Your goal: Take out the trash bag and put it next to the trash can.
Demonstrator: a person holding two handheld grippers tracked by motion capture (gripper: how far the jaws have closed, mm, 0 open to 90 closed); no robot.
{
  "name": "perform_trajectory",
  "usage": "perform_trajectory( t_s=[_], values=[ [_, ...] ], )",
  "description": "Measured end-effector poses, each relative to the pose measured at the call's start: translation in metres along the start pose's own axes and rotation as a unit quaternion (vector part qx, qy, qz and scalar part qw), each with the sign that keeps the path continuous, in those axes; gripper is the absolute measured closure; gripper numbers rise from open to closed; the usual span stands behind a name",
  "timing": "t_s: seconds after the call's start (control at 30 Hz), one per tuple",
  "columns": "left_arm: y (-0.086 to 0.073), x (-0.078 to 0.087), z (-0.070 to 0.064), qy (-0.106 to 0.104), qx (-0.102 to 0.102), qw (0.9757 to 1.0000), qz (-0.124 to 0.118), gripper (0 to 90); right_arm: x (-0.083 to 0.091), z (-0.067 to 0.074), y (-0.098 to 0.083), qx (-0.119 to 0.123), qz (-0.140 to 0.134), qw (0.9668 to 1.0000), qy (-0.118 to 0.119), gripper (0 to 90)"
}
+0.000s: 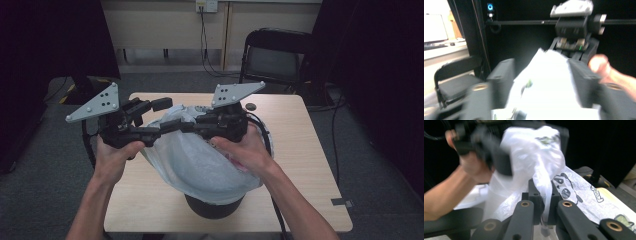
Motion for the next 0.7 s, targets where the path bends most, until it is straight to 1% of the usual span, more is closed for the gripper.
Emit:
perform_trajectory(
  t_s=[0.03, 0.07, 0.1, 0.13, 0.17, 0.2, 0.23, 0.27, 0.3, 0.33, 0.37, 0.4, 0.43, 0.47, 0.5, 0.53, 0.57, 0.63, 0.7],
  values=[
    [-0.003, -0.002, -0.001, -0.009, -0.004, 0.9999, 0.005, 26.4, 0.002, 0.0, 0.002, 0.002, -0.002, 1.0, 0.003, 88.0],
    [-0.005, -0.005, -0.002, -0.018, -0.006, 0.9998, 0.01, 25.4, 0.006, 0.001, 0.005, 0.002, -0.007, 1.0, 0.004, 88.3],
    [-0.007, -0.009, -0.004, -0.027, -0.007, 0.9995, 0.016, 25.7, 0.009, 0.002, 0.007, 0.001, -0.015, 0.9998, 0.014, 88.5],
    [-0.009, -0.013, -0.006, -0.036, -0.011, 0.999, 0.024, 29.1, 0.012, 0.003, 0.01, -0.002, -0.023, 0.9995, 0.023, 88.7],
    [-0.01, -0.017, -0.009, -0.042, -0.019, 0.9984, 0.032, 35.8, 0.013, 0.004, 0.012, -0.001, -0.024, 0.9994, 0.025, 88.8],
    [-0.01, -0.02, -0.011, -0.043, -0.027, 0.998, 0.037, 43.2, 0.014, 0.005, 0.014, 0.0, -0.023, 0.9994, 0.027, 88.8],
    [-0.01, -0.022, -0.013, -0.049, -0.029, 0.9977, 0.035, 54.5, 0.015, 0.007, 0.015, 0.001, -0.024, 0.9993, 0.028, 88.9],
    [-0.009, -0.021, -0.015, -0.048, -0.033, 0.9978, 0.032, 67.0, 0.016, 0.008, 0.015, 0.003, -0.026, 0.9993, 0.027, 88.7],
    [-0.008, -0.02, -0.015, -0.046, -0.036, 0.9978, 0.033, 74.8, 0.018, 0.009, 0.015, 0.002, -0.029, 0.9993, 0.026, 86.5],
    [-0.007, -0.018, -0.015, -0.044, -0.041, 0.9976, 0.034, 80.3, 0.02, 0.009, 0.015, 0.001, -0.034, 0.9991, 0.027, 75.9],
    [-0.007, -0.017, -0.015, -0.04, -0.042, 0.9978, 0.032, 84.2, 0.021, 0.008, 0.015, -0.007, -0.039, 0.999, 0.023, 58.2],
    [-0.006, -0.014, -0.014, -0.039, -0.04, 0.998, 0.029, 85.4, 0.023, 0.007, 0.016, -0.012, -0.043, 0.9989, 0.014, 41.6],
    [-0.006, -0.012, -0.013, -0.039, -0.039, 0.9982, 0.025, 86.0, 0.026, 0.006, 0.016, -0.013, -0.047, 0.9988, 0.001, 31.7],
    [-0.006, -0.009, -0.013, -0.037, -0.038, 0.9983, 0.022, 86.2, 0.028, 0.004, 0.016, -0.016, -0.049, 0.9986, -0.008, 24.3],
    [-0.005, -0.005, -0.012, -0.035, -0.038, 0.9985, 0.017, 86.2, 0.031, 0.003, 0.015, -0.019, -0.051, 0.9984, -0.012, 18.4],
    [-0.004, -0.002, -0.011, -0.033, -0.039, 0.9987, 0.011, 86.3, 0.034, 0.001, 0.015, -0.019, -0.052, 0.9983, -0.017, 18.3],
    [-0.003, 0.001, -0.01, -0.03, -0.039, 0.9988, 0.005, 86.3, 0.037, 0.0, 0.013, -0.015, -0.047, 0.9985, -0.023, 19.3],
    [0.0, 0.007, -0.009, -0.023, -0.041, 0.9989, 0.0, 86.5, 0.04, -0.002, 0.01, -0.016, -0.038, 0.9989, -0.024, 16.1],
    [0.002, 0.011, -0.009, -0.021, -0.044, 0.9988, -0.004, 86.5, 0.043, -0.004, 0.007, -0.01, -0.032, 0.9986, -0.041, 15.7]
  ],
)
Point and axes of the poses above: each handheld gripper's, and its own axes: x roughly backward along the jaws, y roughly out of its top, z roughly to its left, the point moved 1 cm from there along -x, roughly forward along the jaws, and after that the axes turned 12 degrees about -x, right-handed, at the moved point
